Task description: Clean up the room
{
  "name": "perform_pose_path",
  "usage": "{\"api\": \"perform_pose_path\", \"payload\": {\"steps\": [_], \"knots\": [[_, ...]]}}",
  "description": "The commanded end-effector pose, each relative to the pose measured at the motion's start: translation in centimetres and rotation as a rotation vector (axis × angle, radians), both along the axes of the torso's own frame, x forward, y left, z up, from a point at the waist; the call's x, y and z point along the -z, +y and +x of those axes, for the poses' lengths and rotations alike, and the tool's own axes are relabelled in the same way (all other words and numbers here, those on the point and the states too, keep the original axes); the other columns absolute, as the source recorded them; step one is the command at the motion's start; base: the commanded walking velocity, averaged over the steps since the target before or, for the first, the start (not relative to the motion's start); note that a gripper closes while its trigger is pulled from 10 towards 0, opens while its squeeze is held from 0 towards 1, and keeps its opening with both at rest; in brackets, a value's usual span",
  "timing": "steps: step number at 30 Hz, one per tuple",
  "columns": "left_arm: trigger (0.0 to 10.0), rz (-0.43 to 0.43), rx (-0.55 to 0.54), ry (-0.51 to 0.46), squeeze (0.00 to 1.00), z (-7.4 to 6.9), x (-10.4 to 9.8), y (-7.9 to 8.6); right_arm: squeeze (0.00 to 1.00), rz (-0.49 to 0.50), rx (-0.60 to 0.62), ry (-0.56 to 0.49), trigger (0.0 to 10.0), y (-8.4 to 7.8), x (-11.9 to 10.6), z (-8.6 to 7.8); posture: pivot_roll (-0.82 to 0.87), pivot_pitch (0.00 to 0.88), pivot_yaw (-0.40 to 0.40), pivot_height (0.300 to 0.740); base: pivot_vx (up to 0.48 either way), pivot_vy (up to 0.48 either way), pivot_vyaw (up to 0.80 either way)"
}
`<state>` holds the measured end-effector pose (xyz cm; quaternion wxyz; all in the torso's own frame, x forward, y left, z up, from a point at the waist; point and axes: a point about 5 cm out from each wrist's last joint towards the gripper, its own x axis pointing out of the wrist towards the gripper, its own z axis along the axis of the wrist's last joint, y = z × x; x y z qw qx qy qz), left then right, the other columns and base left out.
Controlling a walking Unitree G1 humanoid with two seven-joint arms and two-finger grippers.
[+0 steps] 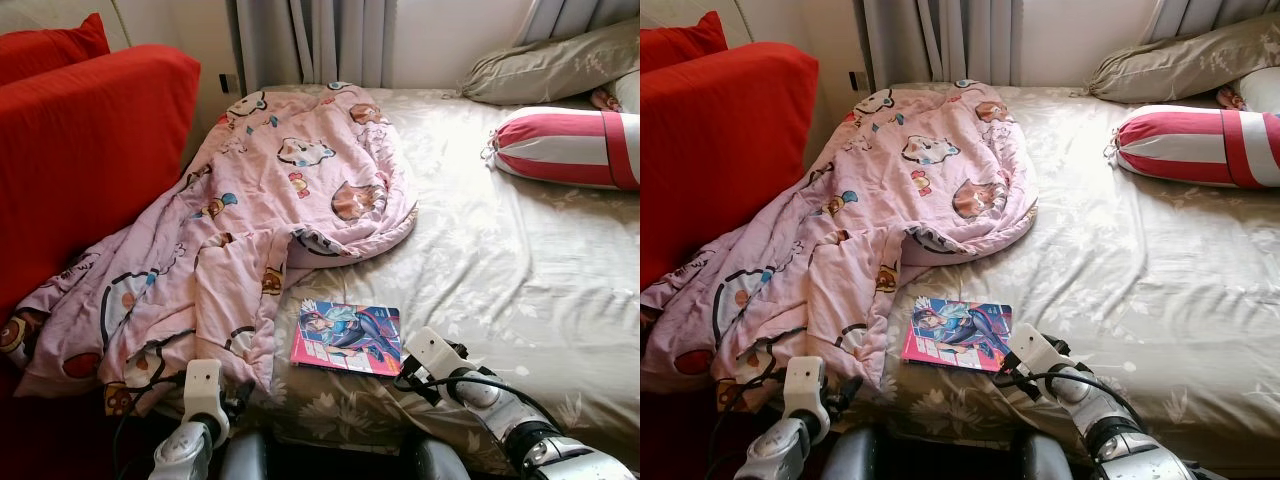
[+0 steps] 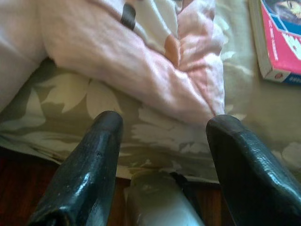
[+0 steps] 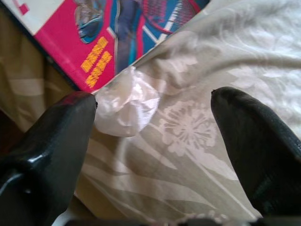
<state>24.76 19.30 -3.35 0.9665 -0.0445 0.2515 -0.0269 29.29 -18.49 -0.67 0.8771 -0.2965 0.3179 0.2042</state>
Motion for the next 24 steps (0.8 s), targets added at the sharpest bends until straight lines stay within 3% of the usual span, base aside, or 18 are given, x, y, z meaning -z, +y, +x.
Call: {"api": "perform_pose_path", "payload": {"steps": [1, 12, 14, 15, 16, 18, 20, 24], "knots": [[10.0, 0.01, 0.005, -0.006, 0.0, -0.5, 0.1, 0.4, 0.0, 0.011, -0.006, -0.008, 10.0, 0.2, -0.1, 0.0, 0.17, 0.002, -0.009, 0.584, 0.0, 0.0, 0.0], [10.0, 0.03, 0.014, -0.009, 0.0, -1.8, 0.7, 1.3, 0.0, 0.032, 0.037, -0.024, 10.0, 0.4, 0.4, -0.4, 0.19, 0.009, 0.016, 0.584, 0.0, 0.0, 0.0], [10.0, 0.043, 0.015, -0.04, 0.0, -1.8, 0.3, 1.7, 0.0, 0.074, 0.117, -0.072, 10.0, -0.1, 0.0, 0.0, 0.18, 0.01, 0.017, 0.584, 0.0, 0.0, 0.0], [10.0, 0.047, 0.014, -0.069, 0.0, -1.6, 0.0, 1.9, 0.0, 0.105, 0.163, -0.114, 10.0, -0.3, -0.5, 0.3, 0.18, 0.014, 0.016, 0.584, 0.0, 0.0, 0.0], [10.0, 0.054, 0.01, -0.124, 0.0, -0.3, -1.0, 2.0, 0.0, 0.2, 0.262, -0.188, 10.0, -0.7, -1.3, 0.9, 0.18, 0.015, 0.015, 0.584, 0.0, 0.0, 0.0], [10.0, 0.053, 0.001, -0.209, 0.0, 1.4, -2.6, 1.9, 0.0, 0.3, 0.373, -0.296, 10.0, -1.3, -2.4, 1.5, 0.18, 0.022, 0.014, 0.584, 0.0, 0.0, 0.0], [10.0, 0.049, -0.002, -0.23, 0.0, 1.7, -2.9, 1.9, 0.0, 0.317, 0.387, -0.321, 10.0, -1.5, -2.6, 1.6, 0.18, 0.028, 0.012, 0.584, 0.0, 0.0, 0.0], [10.0, 0.04, -0.013, -0.357, 0.0, 3.4, -5.0, 1.6, 0.0, 0.454, 0.419, -0.479, 10.0, -1.4, -4.1, 1.8, 0.17, 0.046, 0.009, 0.584, 0.0, 0.0, 0.0]]}}
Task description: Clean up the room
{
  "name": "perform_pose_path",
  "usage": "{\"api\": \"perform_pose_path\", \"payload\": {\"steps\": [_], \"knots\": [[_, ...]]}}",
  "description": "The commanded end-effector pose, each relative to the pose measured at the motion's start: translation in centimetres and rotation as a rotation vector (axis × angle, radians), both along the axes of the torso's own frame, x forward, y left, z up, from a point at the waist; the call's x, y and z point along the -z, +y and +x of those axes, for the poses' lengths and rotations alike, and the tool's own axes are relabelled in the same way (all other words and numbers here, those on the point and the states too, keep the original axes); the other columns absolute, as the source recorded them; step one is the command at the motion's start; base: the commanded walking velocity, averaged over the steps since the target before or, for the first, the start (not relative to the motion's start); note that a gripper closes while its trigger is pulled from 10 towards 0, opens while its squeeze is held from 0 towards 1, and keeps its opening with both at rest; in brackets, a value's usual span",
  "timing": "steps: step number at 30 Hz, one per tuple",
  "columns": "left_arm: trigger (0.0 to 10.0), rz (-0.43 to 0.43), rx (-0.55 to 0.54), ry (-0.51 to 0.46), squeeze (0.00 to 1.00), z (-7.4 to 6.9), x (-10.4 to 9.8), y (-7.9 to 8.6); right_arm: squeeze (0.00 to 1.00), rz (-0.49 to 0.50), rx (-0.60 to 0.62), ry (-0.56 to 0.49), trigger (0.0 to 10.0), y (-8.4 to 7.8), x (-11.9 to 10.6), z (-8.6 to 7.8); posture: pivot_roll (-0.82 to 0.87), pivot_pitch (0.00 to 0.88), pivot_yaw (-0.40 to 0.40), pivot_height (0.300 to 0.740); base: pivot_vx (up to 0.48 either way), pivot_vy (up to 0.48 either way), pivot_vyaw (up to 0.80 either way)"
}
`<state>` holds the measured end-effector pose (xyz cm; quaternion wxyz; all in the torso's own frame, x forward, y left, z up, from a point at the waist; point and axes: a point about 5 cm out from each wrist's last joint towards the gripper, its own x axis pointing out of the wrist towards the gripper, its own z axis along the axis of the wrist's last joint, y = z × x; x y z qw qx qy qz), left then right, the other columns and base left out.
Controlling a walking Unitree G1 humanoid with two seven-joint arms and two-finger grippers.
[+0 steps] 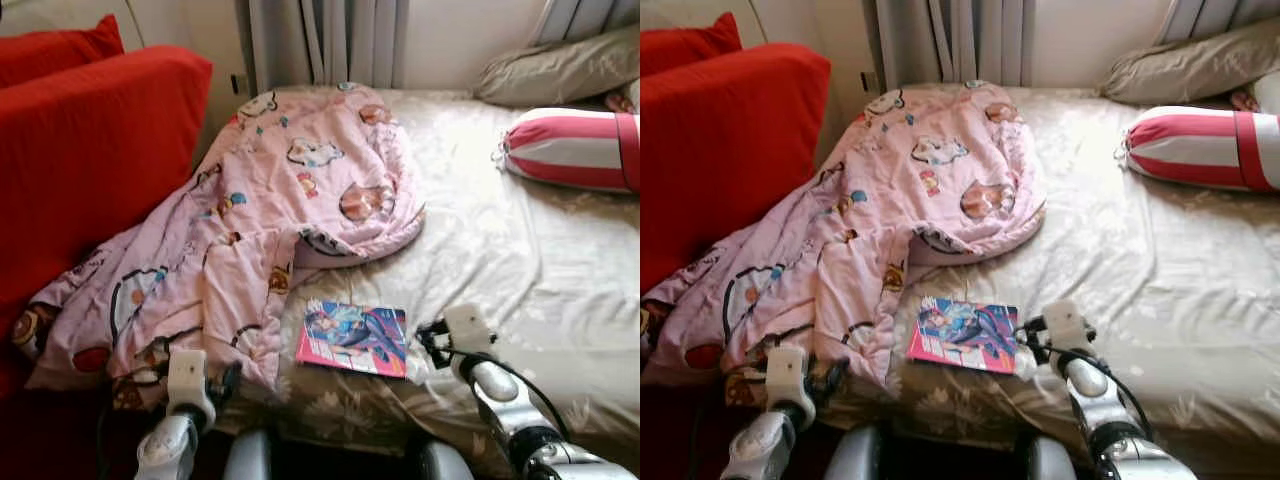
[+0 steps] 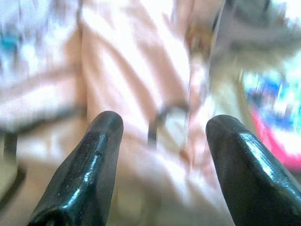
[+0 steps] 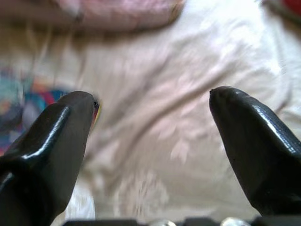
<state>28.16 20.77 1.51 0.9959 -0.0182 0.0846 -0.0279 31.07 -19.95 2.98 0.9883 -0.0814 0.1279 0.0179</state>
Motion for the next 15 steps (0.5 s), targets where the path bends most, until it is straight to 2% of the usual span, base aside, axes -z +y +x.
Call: {"api": "perform_pose_path", "payload": {"steps": [1, 2, 5, 6, 7, 8, 9, 10, 11, 12, 13, 15], "knots": [[10.0, -0.001, 0.0, -0.122, 0.0, 1.1, -2.0, 0.0, 0.0, 0.072, 0.029, -0.116, 10.0, 0.1, -0.8, -0.2, 0.15, 0.053, 0.01, 0.584, 0.0, 0.0, 0.0], [10.0, 0.018, 0.026, -0.303, 0.0, 2.3, -5.4, -0.7, 0.0, 0.13, 0.048, -0.2, 10.0, 0.4, -1.1, -0.9, 0.14, 0.062, 0.01, 0.584, 0.0, 0.0, 0.0], [10.0, 0.031, 0.054, -0.444, 0.0, 2.4, -8.6, -1.8, 0.0, 0.191, 0.062, -0.279, 10.0, 0.9, -1.3, -2.2, 0.12, 0.077, 0.011, 0.584, 0.0, 0.0, 0.0], [10.0, 0.028, 0.071, -0.499, 0.0, 1.9, -9.9, -2.7, 0.0, 0.208, 0.05, -0.322, 10.0, 1.5, -1.5, -3.3, 0.12, 0.083, 0.011, 0.584, 0.0, 0.0, 0.0], [10.0, 0.028, 0.071, -0.499, 0.0, 1.9, -9.9, -2.7, 0.0, 0.208, 0.05, -0.322, 10.0, 1.5, -1.5, -3.3, 0.12, 0.083, 0.011, 0.584, 0.0, 0.0, 0.0], [10.0, 0.023, 0.08, -0.514, 0.0, 1.5, -10.3, -3.1, 0.0, 0.203, 0.03, -0.335, 10.0, 1.9, -1.6, -4.0, 0.11, 0.086, 0.011, 0.584, 0.0, 0.0, 0.0], [10.0, 0.018, 0.091, -0.53, 0.0, 0.6, -10.7, -4.0, 0.0, 0.199, -0.012, -0.352, 10.0, 2.7, -1.8, -5.6, 0.11, 0.099, 0.012, 0.584, 0.0, 0.0, 0.0], [10.0, 0.018, 0.091, -0.53, 0.0, 0.6, -10.7, -4.0, 0.0, 0.199, -0.012, -0.352, 10.0, 2.7, -1.8, -5.6, 0.11, 0.099, 0.012, 0.584, 0.0, 0.0, 0.0], [10.0, 0.011, 0.093, -0.526, 0.0, 0.1, -10.7, -4.3, 0.0, 0.204, -0.022, -0.351, 10.0, 2.9, -1.8, -6.4, 0.1, 0.105, 0.012, 0.584, 0.0, 0.0, 0.0], [10.0, 0.005, 0.101, -0.51, 0.0, -0.6, -10.5, -4.6, 0.0, 0.202, -0.037, -0.342, 10.0, 2.9, -1.7, -7.5, 0.1, 0.124, 0.013, 0.584, 0.0, 0.0, 0.0], [10.0, 0.005, 0.101, -0.51, 0.0, -0.6, -10.5, -4.6, 0.0, 0.202, -0.037, -0.342, 10.0, 2.9, -1.7, -7.5, 0.1, 0.124, 0.013, 0.584, 0.0, 0.0, 0.0], [10.0, 0.002, 0.107, -0.449, 0.0, -1.9, -9.8, -4.7, 0.0, 0.182, -0.045, -0.295, 10.0, 2.2, -1.0, -8.5, 0.1, 0.146, 0.01, 0.584, 0.0, 0.0, 0.0]]}}
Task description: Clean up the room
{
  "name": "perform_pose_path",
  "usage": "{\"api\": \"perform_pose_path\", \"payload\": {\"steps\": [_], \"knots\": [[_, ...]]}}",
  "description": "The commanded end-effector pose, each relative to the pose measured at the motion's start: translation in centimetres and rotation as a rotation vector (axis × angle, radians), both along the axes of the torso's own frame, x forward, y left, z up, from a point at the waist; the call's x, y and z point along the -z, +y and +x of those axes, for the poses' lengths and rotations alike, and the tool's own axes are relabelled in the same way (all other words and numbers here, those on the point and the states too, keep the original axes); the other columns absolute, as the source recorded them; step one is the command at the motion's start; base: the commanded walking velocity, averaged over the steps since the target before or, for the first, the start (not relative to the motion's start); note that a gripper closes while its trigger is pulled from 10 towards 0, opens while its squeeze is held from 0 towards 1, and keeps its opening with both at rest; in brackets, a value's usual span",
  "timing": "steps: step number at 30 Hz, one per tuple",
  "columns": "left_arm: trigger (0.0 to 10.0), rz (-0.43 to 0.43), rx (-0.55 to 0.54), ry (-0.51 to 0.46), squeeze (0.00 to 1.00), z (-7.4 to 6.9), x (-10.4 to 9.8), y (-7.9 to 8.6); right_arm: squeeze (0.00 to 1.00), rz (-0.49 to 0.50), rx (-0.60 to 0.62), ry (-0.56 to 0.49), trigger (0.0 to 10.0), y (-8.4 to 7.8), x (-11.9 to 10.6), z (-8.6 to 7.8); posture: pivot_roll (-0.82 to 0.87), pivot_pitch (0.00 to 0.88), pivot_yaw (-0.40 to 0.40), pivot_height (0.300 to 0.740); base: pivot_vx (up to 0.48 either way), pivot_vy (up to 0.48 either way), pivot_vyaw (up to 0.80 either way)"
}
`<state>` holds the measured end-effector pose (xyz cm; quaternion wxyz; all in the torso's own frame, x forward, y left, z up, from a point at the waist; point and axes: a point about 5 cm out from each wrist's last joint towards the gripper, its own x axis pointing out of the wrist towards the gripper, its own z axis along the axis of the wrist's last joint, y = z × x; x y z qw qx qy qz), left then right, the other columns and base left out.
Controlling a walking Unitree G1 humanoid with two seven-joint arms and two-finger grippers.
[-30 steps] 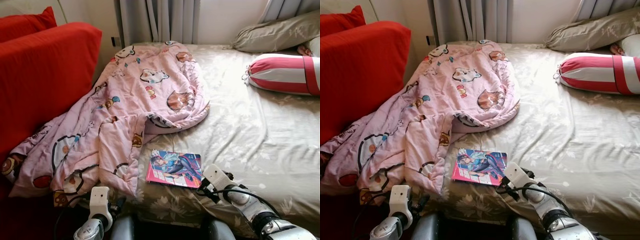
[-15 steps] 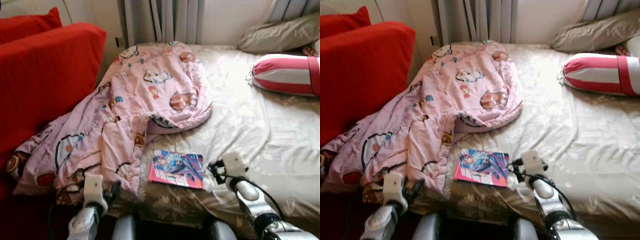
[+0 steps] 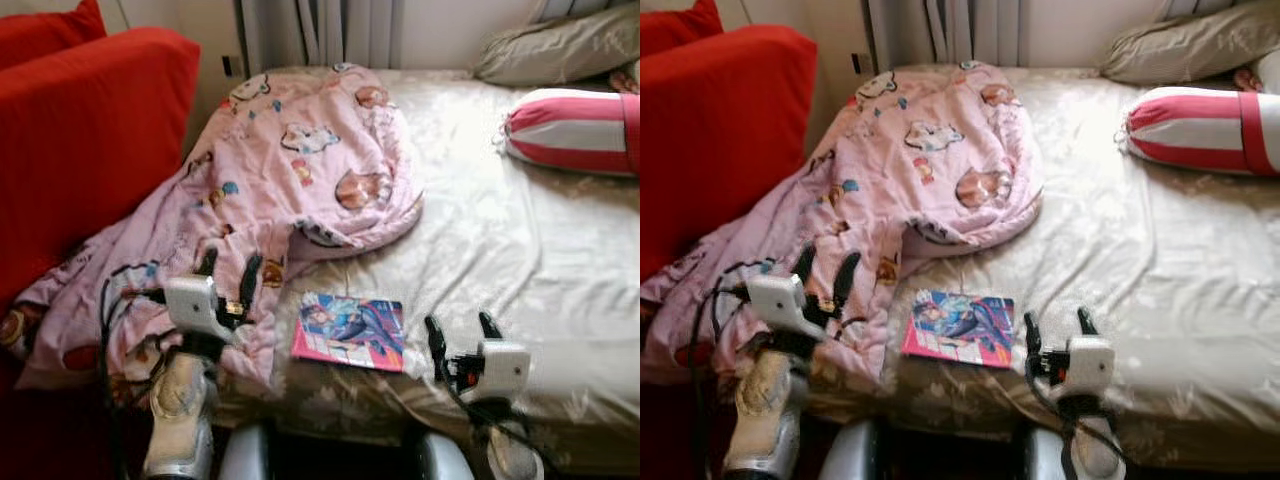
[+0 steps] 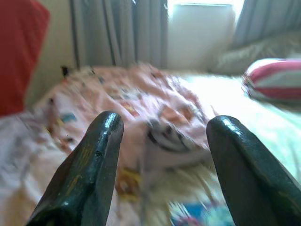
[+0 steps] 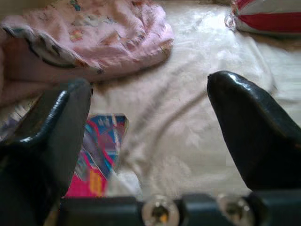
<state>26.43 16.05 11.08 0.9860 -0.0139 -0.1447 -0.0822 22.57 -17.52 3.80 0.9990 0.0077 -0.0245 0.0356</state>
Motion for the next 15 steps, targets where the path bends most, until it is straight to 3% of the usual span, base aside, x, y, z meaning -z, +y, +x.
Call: {"api": "perform_pose_path", "payload": {"steps": [1, 5, 10, 15], "knots": [[10.0, 0.013, -0.007, 0.041, 0.0, -0.7, 0.0, 0.0, 0.0, -0.021, 0.001, 0.027, 10.0, -0.7, 0.1, -0.1, 0.1, 0.159, 0.008, 0.584, 0.0, 0.0, 0.0], [10.0, 0.015, -0.017, 0.098, 0.0, -1.2, 0.5, 0.1, 0.0, -0.098, 0.025, 0.116, 10.0, -2.0, 0.6, 1.5, 0.1, 0.179, 0.011, 0.584, 0.0, 0.0, 0.0], [10.0, 0.016, -0.008, 0.136, 0.0, -1.6, 0.6, -0.2, 0.0, -0.096, 0.064, 0.09, 10.0, -3.1, -1.1, 3.7, 0.12, 0.192, 0.015, 0.584, 0.0, 0.0, 0.0], [10.0, 0.014, -0.009, 0.165, 0.0, -2.0, 0.2, 0.1, 0.0, -0.087, 0.062, 0.05, 10.0, -3.0, -2.3, 4.0, 0.12, 0.217, 0.021, 0.584, 0.0, 0.0, 0.0]]}}
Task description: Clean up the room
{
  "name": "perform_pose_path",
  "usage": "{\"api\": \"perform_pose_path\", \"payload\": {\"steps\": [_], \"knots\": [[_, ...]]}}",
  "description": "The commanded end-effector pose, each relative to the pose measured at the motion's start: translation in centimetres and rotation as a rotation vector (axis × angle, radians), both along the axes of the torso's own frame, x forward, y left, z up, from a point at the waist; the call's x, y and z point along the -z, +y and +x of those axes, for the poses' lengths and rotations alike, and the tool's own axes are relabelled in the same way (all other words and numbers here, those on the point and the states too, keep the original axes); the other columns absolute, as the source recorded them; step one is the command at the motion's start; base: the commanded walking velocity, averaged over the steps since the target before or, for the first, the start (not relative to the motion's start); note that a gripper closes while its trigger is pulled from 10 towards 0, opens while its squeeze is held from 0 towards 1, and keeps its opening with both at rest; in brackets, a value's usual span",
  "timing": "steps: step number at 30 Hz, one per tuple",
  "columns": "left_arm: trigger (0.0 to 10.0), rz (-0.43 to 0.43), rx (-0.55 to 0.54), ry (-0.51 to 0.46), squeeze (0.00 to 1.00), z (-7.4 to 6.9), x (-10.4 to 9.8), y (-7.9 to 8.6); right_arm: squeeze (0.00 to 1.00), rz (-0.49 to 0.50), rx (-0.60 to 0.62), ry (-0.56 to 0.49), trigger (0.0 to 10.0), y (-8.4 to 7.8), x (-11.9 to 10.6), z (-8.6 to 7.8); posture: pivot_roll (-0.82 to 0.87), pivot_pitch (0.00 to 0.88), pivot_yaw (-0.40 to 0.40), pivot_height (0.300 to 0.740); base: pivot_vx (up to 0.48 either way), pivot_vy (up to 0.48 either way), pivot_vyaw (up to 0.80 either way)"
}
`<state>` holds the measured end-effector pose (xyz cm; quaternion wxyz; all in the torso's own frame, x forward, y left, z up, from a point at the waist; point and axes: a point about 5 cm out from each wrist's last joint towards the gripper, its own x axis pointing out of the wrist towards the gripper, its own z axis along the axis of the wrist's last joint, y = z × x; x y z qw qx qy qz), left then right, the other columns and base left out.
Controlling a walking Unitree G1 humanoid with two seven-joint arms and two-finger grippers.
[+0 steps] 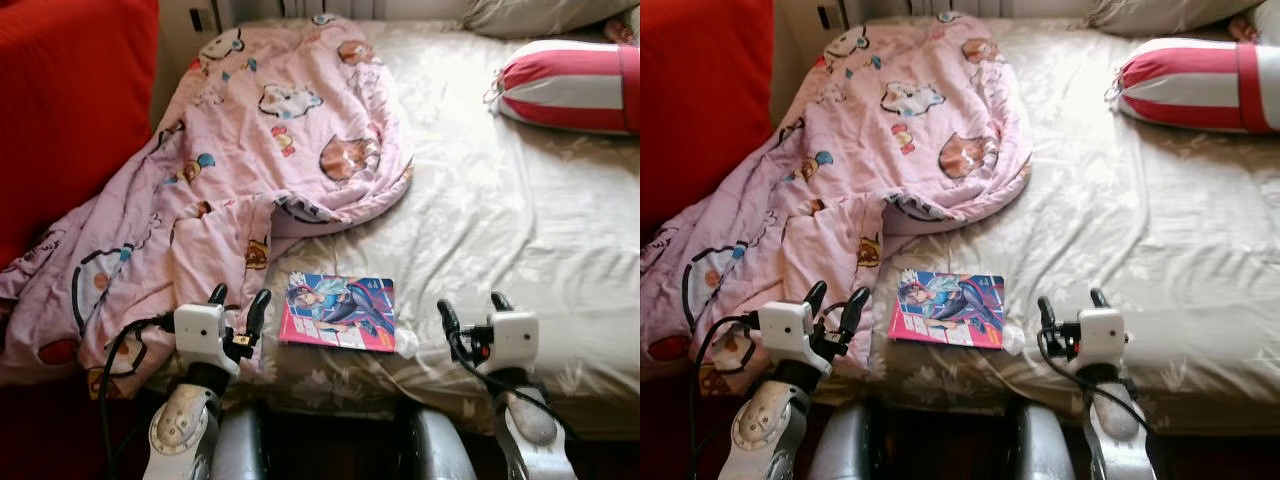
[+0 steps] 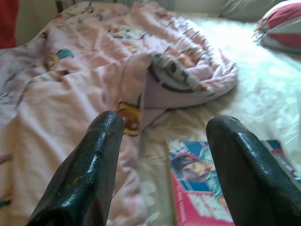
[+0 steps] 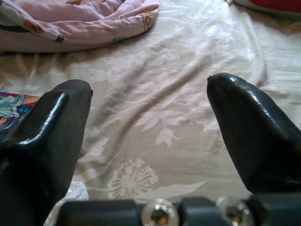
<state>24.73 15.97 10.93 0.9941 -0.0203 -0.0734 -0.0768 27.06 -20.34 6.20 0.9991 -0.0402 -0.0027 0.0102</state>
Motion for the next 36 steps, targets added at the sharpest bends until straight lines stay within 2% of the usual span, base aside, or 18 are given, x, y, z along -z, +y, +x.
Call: {"api": "perform_pose_path", "payload": {"steps": [1, 7, 9, 10, 14, 16, 17, 22, 23, 25, 28, 31, 33, 36], "knots": [[10.0, 0.017, 0.0, 0.022, 0.0, -0.3, 0.0, 0.2, 0.0, 0.013, 0.009, 0.002, 10.0, -0.2, 0.0, -0.6, 0.12, 0.22, 0.022, 0.584, 0.0, 0.0, 0.0], [10.0, 0.013, -0.013, 0.014, 0.0, 0.3, -0.9, 0.7, 0.0, 0.005, -0.049, 0.008, 10.0, 0.4, -0.3, -0.5, 0.13, 0.247, 0.026, 0.584, 0.0, 0.0, 0.0], [10.0, 0.013, -0.016, 0.02, 0.0, 0.5, -0.8, 0.8, 0.0, -0.019, -0.065, 0.069, 10.0, 0.5, 0.5, -0.3, 0.13, 0.245, 0.024, 0.584, 0.0, 0.0, 0.0], [10.0, 0.015, -0.015, 0.024, 0.0, 0.6, -0.7, 0.8, 0.0, -0.085, -0.066, 0.14, 10.0, 0.3, 1.5, -0.1, 0.13, 0.244, 0.022, 0.584, 0.0, 0.0, 0.0], [10.0, 0.014, -0.015, 0.035, 0.0, 0.7, -0.5, 0.7, 0.0, -0.125, -0.083, 0.216, 10.0, 0.3, 2.3, 0.6, 0.13, 0.236, 0.022, 0.584, 0.0, 0.0, 0.0], [10.0, 0.016, -0.013, 0.048, 0.0, 0.8, -0.5, 0.6, 0.0, -0.242, -0.132, 0.355, 10.0, 0.5, 3.7, 1.2, 0.14, 0.224, 0.013, 0.584, 0.0, 0.0, 0.0], [10.0, 0.014, -0.012, 0.048, 0.0, 0.9, -0.5, 0.5, 0.0, -0.256, -0.143, 0.376, 10.0, 0.5, 3.9, 1.4, 0.14, 0.224, 0.013, 0.584, 0.0, 0.0, 0.0], [10.0, 0.019, -0.01, 0.053, 0.0, 1.4, -0.6, 0.7, 0.0, -0.319, -0.262, 0.386, 10.0, 1.8, 2.4, 3.9, 0.15, 0.211, 0.014, 0.584, 0.0, 0.0, 0.0], [10.0, 0.019, -0.01, 0.053, 0.0, 1.4, -0.6, 0.7, 0.0, -0.319, -0.262, 0.386, 10.0, 1.8, 2.4, 3.9, 0.15, 0.211, 0.014, 0.584, 0.0, 0.0, 0.0], [10.0, 0.024, -0.002, 0.049, 0.0, 1.6, -0.8, 0.9, 0.0, -0.365, -0.374, 0.381, 10.0, 2.5, 1.2, 5.3, 0.16, 0.202, 0.018, 0.584, 0.0, 0.0, 0.0], [10.0, 0.027, -0.005, 0.042, 0.0, 1.8, -0.9, 1.1, 0.0, -0.39, -0.416, 0.352, 10.0, 2.2, -0.2, 6.4, 0.16, 0.196, 0.019, 0.584, 0.0, 0.0, 0.0], [10.0, 0.028, -0.007, 0.041, 0.0, 1.9, -1.0, 1.2, 0.0, -0.395, -0.409, 0.348, 10.0, 1.9, -0.8, 6.9, 0.16, 0.192, 0.02, 0.584, 0.0, 0.0, 0.0], [10.0, 0.031, -0.007, 0.04, 0.0, 2.1, -1.2, 1.3, 0.0, -0.374, -0.488, 0.357, 10.0, 1.8, -1.7, 7.4, 0.16, 0.187, 0.026, 0.584, 0.0, 0.0, 0.0], [10.0, 0.033, -0.006, 0.039, 0.0, 2.2, -1.2, 1.3, 0.0, -0.392, -0.561, 0.391, 10.0, 1.5, -1.7, 7.2, 0.16, 0.184, 0.027, 0.584, 0.0, 0.0, 0.0]]}}
